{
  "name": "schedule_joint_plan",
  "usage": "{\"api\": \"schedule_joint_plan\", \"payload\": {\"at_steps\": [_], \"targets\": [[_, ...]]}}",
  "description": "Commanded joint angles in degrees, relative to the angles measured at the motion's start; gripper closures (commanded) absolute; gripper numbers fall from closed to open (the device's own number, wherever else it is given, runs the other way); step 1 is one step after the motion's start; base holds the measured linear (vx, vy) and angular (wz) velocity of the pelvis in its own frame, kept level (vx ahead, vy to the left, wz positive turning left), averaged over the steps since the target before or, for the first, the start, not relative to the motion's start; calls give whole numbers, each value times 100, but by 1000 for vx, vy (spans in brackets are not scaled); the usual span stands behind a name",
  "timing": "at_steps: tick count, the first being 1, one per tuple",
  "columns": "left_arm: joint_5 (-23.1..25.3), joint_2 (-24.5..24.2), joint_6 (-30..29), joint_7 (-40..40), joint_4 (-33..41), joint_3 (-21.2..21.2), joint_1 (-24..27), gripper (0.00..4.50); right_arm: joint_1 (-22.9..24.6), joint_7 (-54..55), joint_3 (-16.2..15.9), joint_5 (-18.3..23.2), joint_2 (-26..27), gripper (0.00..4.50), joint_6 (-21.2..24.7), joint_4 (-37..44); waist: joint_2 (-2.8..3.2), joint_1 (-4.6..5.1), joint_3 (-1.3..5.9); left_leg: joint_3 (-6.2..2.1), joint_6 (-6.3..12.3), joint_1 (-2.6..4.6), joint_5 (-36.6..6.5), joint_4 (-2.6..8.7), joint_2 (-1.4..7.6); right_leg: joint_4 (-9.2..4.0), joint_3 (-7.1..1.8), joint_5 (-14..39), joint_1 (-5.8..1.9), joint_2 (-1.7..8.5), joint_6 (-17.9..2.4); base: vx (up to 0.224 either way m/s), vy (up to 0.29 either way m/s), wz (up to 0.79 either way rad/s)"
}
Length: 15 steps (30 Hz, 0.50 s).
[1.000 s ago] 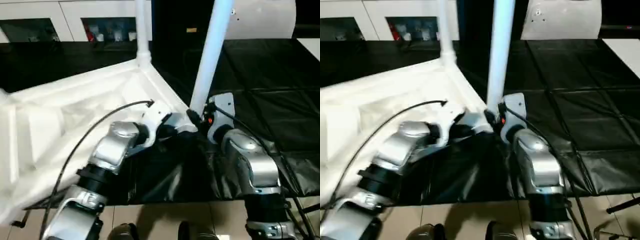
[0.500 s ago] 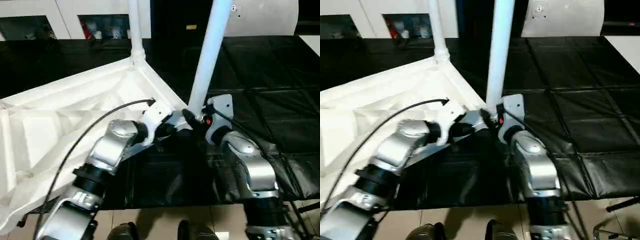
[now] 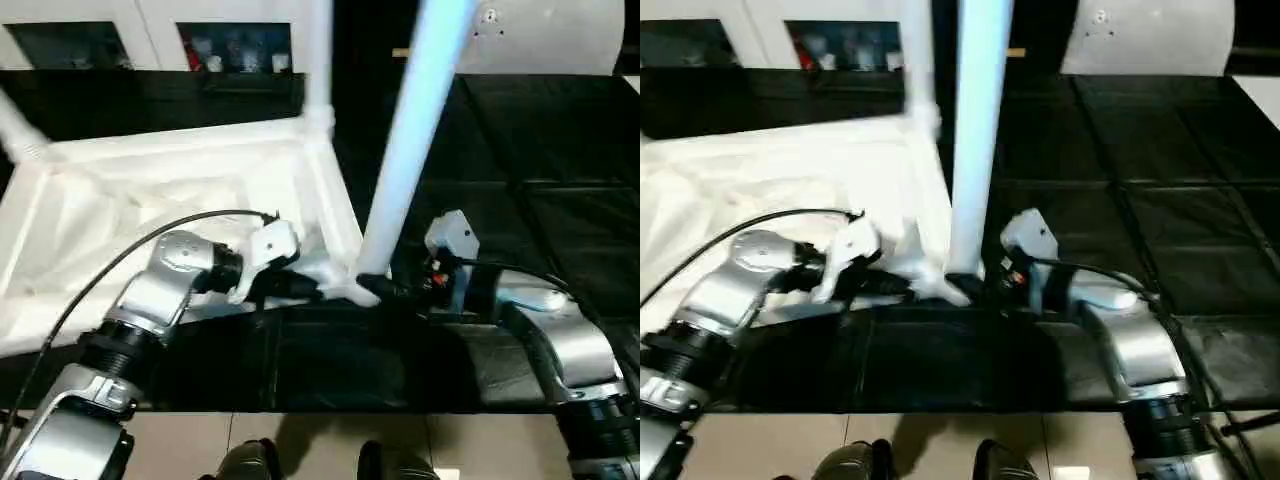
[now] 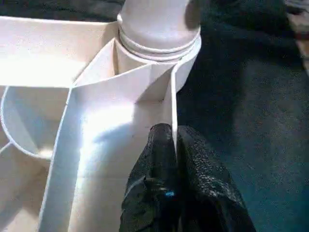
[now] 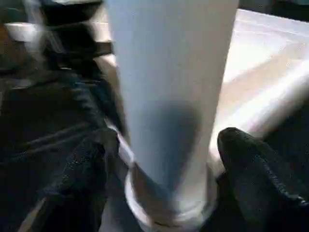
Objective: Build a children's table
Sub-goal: Rotate leg to tighten
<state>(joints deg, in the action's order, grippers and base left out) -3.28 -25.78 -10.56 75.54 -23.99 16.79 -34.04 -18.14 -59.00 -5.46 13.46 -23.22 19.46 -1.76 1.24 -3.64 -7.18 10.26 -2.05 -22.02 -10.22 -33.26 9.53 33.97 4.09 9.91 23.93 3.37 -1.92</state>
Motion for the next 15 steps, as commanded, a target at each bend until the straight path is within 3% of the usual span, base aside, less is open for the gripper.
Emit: {"api": "schedule_joint_plan", "payload": {"at_steps": [1,5,15], "targets": [[-127,-69,194,455,16,192,-107,450,-85,-385,-60,143,-135,94,-158,-99,-54,2,431,-109,735,101,-595,325,396,-336,-352,861,-366,561,-1455,0,0,0],[-135,-172,286,752,-38,236,-144,450,-189,-899,-186,306,-311,122,-176,-206,-56,-5,410,-118,562,113,-880,339,397,-396,-349,1470,-356,565,-1304,0,0,0],[-163,-223,397,1082,62,368,-94,450,-436,-1700,-536,406,-476,210,-227,-503,-71,-107,434,-111,589,122,-681,328,411,-352,-347,1235,-319,554,-1354,0,0,0]]}}
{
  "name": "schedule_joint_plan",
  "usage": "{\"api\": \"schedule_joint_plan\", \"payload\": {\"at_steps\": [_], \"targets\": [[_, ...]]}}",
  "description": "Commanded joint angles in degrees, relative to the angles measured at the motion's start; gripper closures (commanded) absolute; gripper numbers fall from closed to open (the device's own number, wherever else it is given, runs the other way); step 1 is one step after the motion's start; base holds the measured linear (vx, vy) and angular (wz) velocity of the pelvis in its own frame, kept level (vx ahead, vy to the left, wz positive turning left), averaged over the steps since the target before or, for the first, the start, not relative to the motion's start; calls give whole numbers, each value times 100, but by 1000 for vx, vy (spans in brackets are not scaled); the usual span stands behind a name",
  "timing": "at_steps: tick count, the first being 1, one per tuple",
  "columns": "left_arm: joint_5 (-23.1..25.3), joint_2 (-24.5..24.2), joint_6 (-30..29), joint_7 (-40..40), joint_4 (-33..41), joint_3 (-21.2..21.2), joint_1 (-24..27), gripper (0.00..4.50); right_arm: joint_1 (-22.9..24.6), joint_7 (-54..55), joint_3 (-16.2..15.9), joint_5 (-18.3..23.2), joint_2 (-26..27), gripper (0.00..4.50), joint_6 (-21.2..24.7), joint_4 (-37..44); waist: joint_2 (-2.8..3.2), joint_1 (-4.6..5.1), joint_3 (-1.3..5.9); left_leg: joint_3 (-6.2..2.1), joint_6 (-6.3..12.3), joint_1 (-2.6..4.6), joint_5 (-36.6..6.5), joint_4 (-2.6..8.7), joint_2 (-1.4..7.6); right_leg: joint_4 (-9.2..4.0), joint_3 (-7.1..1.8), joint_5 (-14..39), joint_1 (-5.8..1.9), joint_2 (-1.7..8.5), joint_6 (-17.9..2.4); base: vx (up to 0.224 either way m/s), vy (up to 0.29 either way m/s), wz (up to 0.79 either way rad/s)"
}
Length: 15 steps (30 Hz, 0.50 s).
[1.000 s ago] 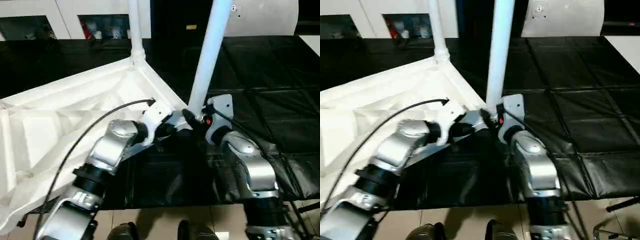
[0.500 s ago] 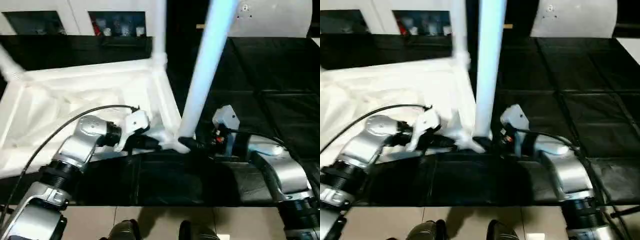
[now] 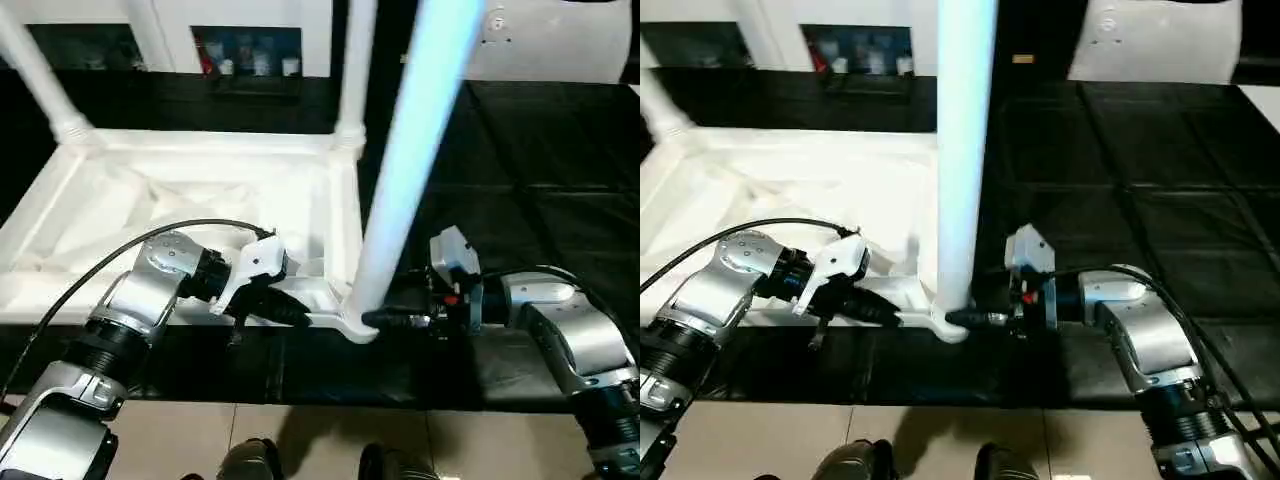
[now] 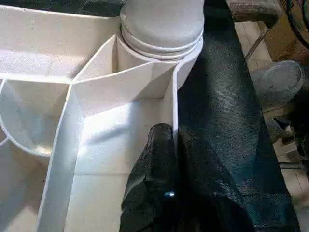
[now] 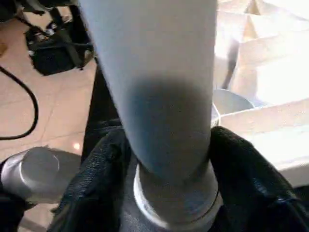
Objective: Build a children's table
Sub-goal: Rotate leg to tighten
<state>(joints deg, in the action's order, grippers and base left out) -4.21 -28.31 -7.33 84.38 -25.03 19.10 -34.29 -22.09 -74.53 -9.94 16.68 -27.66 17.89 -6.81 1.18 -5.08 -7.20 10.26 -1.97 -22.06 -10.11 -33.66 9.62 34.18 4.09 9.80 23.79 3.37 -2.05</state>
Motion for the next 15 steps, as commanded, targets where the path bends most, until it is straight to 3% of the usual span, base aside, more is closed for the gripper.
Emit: {"api": "schedule_joint_plan", "payload": {"at_steps": [1,4,9,12,13,15], "targets": [[-67,37,83,200,156,139,-73,450,-52,-178,-111,90,-41,210,-70,-15,-66,36,436,-111,585,121,-687,367,399,-370,-347,1229,-311,552,-1342,0,0,0],[-60,58,89,188,137,129,-80,450,-69,-265,-149,122,-38,243,-12,-36,-75,26,447,-113,631,107,-589,359,396,-353,-346,1098,-326,558,-1345,0,0,0],[-109,107,-19,67,177,54,-36,450,12,-337,-184,252,-49,254,239,119,-52,19,433,-114,633,112,-656,364,398,-376,-339,1229,-317,556,-1331,0,0,0],[-166,170,-168,-64,260,-4,0,450,102,-312,-175,354,-51,256,409,259,-69,13,429,-112,587,122,-706,372,407,-384,-346,1307,-321,557,-1310,0,0,0],[-175,285,-414,-359,414,-71,45,450,231,7,-52,563,109,256,801,527,-56,11,420,-118,562,115,-728,381,414,-387,-350,1337,-321,559,-1313,0,0,0],[-65,465,-771,-870,591,-117,67,450,364,593,-49,481,364,256,1035,807,-59,5,410,-129,516,124,-776,394,424,-393,-349,1414,-301,552,-1291,0,0,0]]}}
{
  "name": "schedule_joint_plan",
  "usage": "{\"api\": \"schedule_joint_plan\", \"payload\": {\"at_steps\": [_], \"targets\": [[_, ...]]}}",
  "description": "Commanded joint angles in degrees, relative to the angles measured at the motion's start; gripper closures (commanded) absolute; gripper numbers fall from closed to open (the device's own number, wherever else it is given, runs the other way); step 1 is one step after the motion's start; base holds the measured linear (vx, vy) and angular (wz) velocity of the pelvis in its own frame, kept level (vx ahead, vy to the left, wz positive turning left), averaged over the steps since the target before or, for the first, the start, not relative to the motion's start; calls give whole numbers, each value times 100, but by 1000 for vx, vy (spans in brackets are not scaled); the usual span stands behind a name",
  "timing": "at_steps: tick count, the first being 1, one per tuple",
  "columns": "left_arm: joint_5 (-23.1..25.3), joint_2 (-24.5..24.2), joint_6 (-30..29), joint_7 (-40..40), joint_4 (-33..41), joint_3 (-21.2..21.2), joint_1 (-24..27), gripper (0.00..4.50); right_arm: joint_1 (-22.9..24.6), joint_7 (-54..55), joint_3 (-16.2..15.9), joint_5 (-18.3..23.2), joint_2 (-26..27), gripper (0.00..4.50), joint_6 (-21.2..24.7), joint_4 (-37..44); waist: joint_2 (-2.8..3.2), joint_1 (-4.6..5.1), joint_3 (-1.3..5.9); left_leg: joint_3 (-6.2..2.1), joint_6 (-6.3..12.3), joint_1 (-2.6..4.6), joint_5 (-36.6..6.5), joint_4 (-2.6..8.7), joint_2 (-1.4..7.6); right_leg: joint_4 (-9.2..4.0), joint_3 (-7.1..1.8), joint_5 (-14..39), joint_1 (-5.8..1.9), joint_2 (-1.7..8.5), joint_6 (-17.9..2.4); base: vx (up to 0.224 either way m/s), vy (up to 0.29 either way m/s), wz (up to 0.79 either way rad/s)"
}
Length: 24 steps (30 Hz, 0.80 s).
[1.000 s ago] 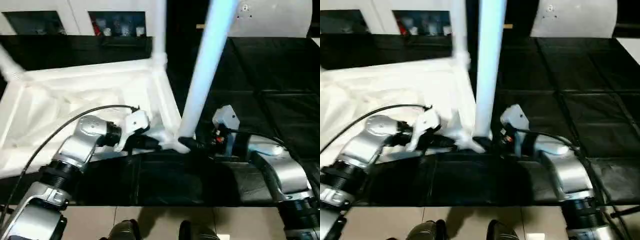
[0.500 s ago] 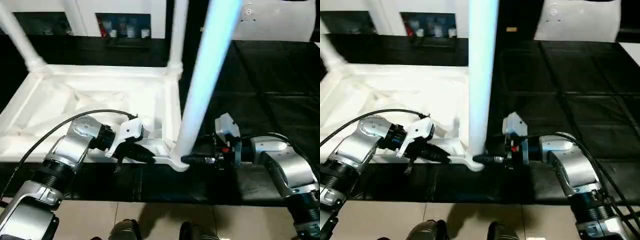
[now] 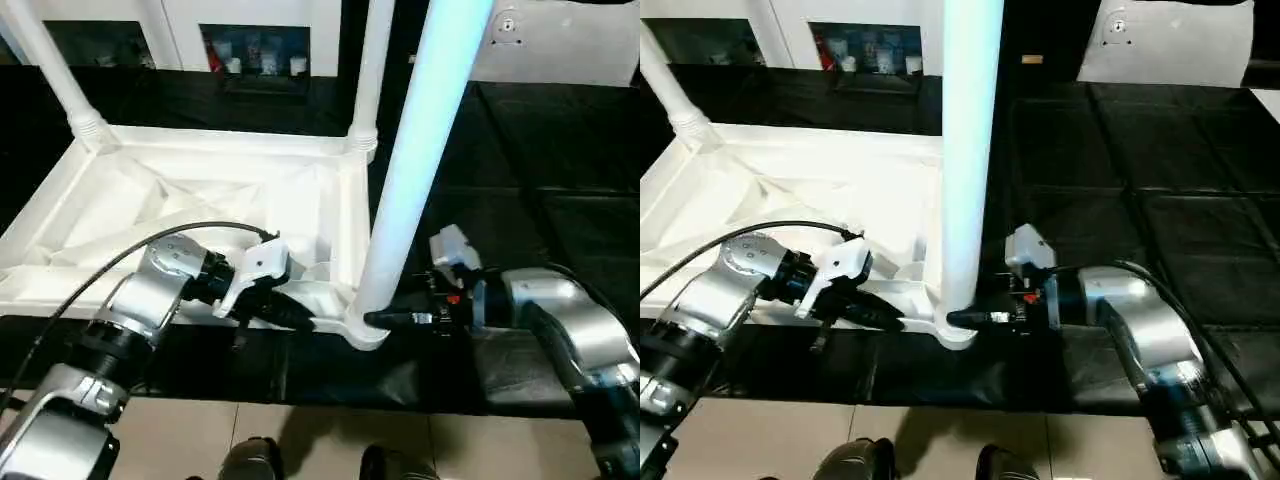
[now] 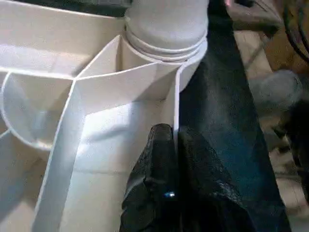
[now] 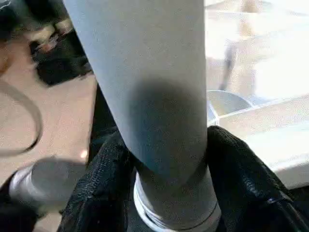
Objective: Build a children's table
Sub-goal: Rotate leg to tighten
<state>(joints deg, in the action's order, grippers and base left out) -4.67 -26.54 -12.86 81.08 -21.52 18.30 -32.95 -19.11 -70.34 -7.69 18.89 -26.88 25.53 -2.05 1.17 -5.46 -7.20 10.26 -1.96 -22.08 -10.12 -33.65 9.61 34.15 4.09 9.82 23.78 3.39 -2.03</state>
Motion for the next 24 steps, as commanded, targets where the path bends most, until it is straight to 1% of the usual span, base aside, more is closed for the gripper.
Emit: {"api": "schedule_joint_plan", "payload": {"at_steps": [1,2,3,4,5,6,7,8,9,10,11,12,13,15,16,17,18,19,20,21,23,24], "targets": [[-1,302,-247,-587,254,-38,-66,450,75,232,-278,237,311,256,279,348,-57,57,404,-131,457,125,-829,400,406,-413,-351,1541,-297,557,-1258,0,0,0],[60,532,-575,-1089,342,-131,-85,450,131,870,-313,-43,624,256,300,400,-59,65,397,-134,429,125,-887,399,394,-431,-348,1661,-297,566,-1231,0,0,0],[45,682,-748,-1348,364,-211,-110,450,139,1211,-316,-182,803,256,321,386,-76,114,370,-138,317,108,-936,414,380,-447,-345,1888,-287,562,-1152,0,0,0],[57,838,-887,-1622,342,-284,-158,450,118,1605,-288,-327,1016,256,358,318,-84,143,367,-145,224,110,-1017,413,357,-485,-333,2224,-295,579,-1052,0,0,0],[80,899,-938,-1734,331,-301,-180,450,106,1790,-269,-380,1118,256,387,286,-89,163,360,-161,191,92,-1046,419,344,-497,-325,2367,-307,584,-1000,0,0,0],[187,1069,-1067,-2038,286,-309,-250,450,57,2285,-214,-500,1421,256,478,188,-94,208,365,-162,165,96,-1059,431,343,-507,-331,2455,-299,566,-905,0,0,0],[255,1235,-1214,-2341,242,-348,-310,450,16,2656,-179,-586,1649,256,589,141,-88,263,354,-177,160,100,-1133,437,339,-529,-329,2499,-284,563,-884,0,0,0],[290,1486,-1409,-2773,165,-454,-401,450,-40,3102,-143,-700,1928,256,753,88,-86,293,358,-173,144,106,-1134,434,340,-520,-330,2466,-282,555,-892,0,0,0],[290,1486,-1409,-2773,165,-454,-401,450,-40,3102,-143,-700,1928,256,753,88,-91,329,357,-172,147,116,-1161,429,327,-540,-332,2471,-265,551,-902,0,0,0],[339,1677,-1533,-3121,122,-525,-466,450,-106,3476,-83,-750,2196,256,837,21,-80,351,347,-166,174,109,-1153,427,318,-549,-342,2452,-266,549,-889,0,0,0],[435,1963,-1717,-3677,84,-616,-555,450,-229,4117,40,-797,2630,257,1029,-76,-75,351,349,-168,180,112,-1149,426,317,-550,-341,2434,-263,547,-889,0,0,0],[480,2105,-1824,-3960,93,-686,-583,450,-280,4384,82,-832,2819,257,1115,-109,-67,363,356,-169,170,129,-1138,429,325,-549,-346,2372,-239,540,-906,0,0,0],[504,2179,-1886,-4111,106,-732,-593,450,-304,4519,99,-855,2916,257,1163,-123,-54,378,362,-170,170,111,-1107,434,320,-538,-342,2243,-259,526,-916,0,0,0],[551,2323,-1969,-4368,130,-807,-624,450,-359,4860,139,-1006,3122,257,1171,-194,-47,365,364,-165,199,119,-1075,433,327,-536,-352,2082,-261,534,-919,0,0,0],[567,2383,-1970,-4460,146,-817,-633,450,-392,5002,156,-1064,3205,257,1082,-260,-35,368,377,-165,212,106,-1021,434,328,-512,-354,1901,-271,527,-951,0,0,0],[600,2410,-1974,-4465,187,-777,-623,450,-399,5068,180,-1091,3251,257,984,-290,-40,375,387,-160,246,100,-963,431,323,-506,-355,1697,-283,525,-986,0,0,0],[624,2419,-1975,-4450,217,-742,-613,450,-399,5091,195,-1098,3271,257,916,-303,-42,364,393,-159,261,104,-924,424,320,-493,-356,1608,-288,527,-1000,0,0,0],[643,2410,-1947,-4405,249,-706,-593,450,-390,5089,187,-1138,3253,222,837,-298,-40,355,399,-151,317,100,-885,421,320,-494,-360,1516,-299,539,-1016,0,0,0],[655,2374,-1918,-4312,304,-644,-561,450,-374,5098,198,-1166,3234,201,788,-275,-41,354,397,-150,331,96,-864,418,322,-488,-362,1475,-302,540,-1018,0,0,0],[651,2334,-1909,-4233,348,-607,-531,450,-360,5073,204,-1176,3196,187,751,-257,-42,350,406,-146,369,90,-784,414,317,-475,-360,1360,-312,531,-1033,0,0,0],[663,2098,-1886,-3883,536,-430,-397,450,-288,4913,275,-1201,2989,177,532,-181,-43,341,417,-146,429,76,-694,409,320,-458,-357,1226,-324,538,-1053,0,0,0],[657,2024,-1922,-3823,580,-420,-356,450,-267,4821,304,-1182,2886,164,471,-145,-21,344,429,-156,470,57,-572,407,329,-421,-354,1025,-339,536,-1085,0,0,0]]}}
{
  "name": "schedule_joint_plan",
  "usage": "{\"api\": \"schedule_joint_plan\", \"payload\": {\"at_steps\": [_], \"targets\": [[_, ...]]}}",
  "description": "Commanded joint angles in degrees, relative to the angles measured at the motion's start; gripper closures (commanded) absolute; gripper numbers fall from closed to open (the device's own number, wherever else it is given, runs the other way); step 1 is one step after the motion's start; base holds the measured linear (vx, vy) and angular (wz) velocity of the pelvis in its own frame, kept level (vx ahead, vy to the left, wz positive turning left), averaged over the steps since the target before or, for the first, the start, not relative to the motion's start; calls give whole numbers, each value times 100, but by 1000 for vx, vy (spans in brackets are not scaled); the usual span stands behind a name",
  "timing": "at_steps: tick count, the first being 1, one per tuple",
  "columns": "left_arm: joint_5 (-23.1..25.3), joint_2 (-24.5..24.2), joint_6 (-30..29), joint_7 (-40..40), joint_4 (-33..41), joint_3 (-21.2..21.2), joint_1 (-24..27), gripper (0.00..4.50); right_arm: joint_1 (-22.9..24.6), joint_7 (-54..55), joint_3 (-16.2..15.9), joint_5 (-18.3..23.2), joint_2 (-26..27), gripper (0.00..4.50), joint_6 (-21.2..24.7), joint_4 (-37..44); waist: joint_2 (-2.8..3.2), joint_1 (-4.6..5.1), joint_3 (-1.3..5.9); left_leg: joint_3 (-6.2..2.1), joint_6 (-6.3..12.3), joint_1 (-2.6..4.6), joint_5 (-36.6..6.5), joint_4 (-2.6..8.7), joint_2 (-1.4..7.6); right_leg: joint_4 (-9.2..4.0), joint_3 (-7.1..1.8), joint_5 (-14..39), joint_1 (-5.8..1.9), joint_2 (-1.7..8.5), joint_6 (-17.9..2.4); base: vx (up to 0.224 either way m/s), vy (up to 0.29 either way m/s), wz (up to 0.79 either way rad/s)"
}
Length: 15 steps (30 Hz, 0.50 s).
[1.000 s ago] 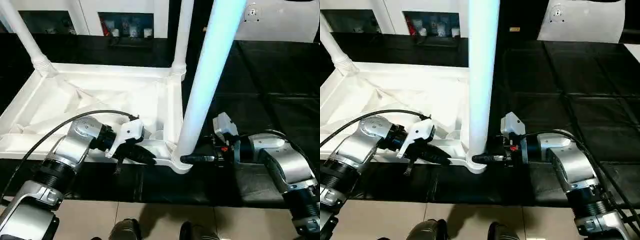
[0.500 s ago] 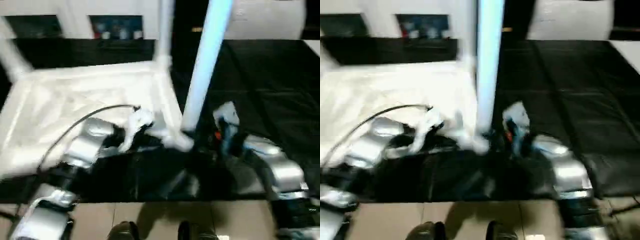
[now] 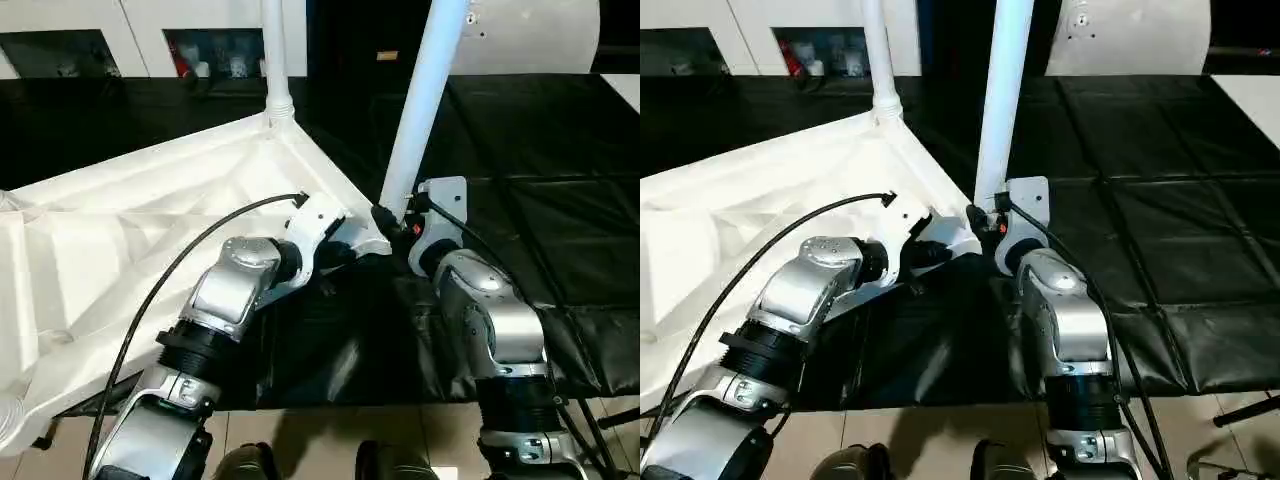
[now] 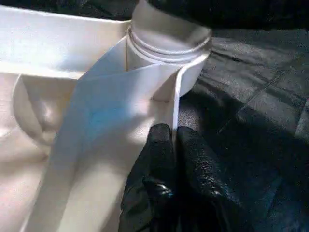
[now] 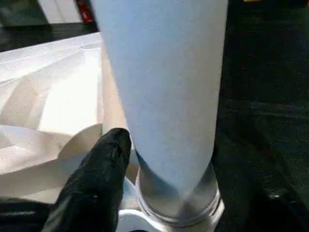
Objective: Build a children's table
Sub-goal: Rotate leg to tighten
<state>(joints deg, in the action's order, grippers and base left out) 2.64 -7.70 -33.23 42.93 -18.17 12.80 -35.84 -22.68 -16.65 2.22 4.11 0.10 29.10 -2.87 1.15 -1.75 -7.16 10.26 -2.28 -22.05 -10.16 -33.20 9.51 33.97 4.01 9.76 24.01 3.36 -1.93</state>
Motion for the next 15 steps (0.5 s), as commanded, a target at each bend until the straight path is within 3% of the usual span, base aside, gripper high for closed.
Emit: {"api": "schedule_joint_plan", "payload": {"at_steps": [1,5,7,10,12,15], "targets": [[-79,94,91,21,269,129,-42,450,104,-617,-672,310,115,142,77,-34,-23,-15,424,-143,537,72,-554,358,342,-402,-344,885,-351,524,-1163,0,0,0],[-128,-325,339,565,358,221,109,450,141,-1370,-574,460,-495,119,-203,174,-22,-17,445,-143,677,50,-424,335,332,-360,-344,537,-402,536,-1308,0,0,0],[-133,-361,356,612,359,228,120,450,140,-1432,-556,477,-546,97,-228,179,-24,-17,440,-133,729,45,-417,325,331,-355,-344,488,-411,533,-1338,0,0,0],[-226,-718,741,1178,349,315,218,450,182,-2158,-602,494,-1144,79,-454,160,-21,-31,428,-136,691,79,-538,333,346,-387,-328,732,-397,515,-1332,0,0,0],[-374,-1207,1282,2033,335,488,322,450,273,-3288,-730,580,-1870,79,-927,18,-29,-47,418,-127,696,75,-644,329,348,-391,-337,832,-405,523,-1298,0,0,0],[-341,-1489,1683,2456,231,612,341,450,281,-3953,-778,728,-2184,79,-1119,-113,-20,-42,405,-128,721,87,-786,339,370,-396,-340,969,-375,524,-1326,0,0,0]]}}
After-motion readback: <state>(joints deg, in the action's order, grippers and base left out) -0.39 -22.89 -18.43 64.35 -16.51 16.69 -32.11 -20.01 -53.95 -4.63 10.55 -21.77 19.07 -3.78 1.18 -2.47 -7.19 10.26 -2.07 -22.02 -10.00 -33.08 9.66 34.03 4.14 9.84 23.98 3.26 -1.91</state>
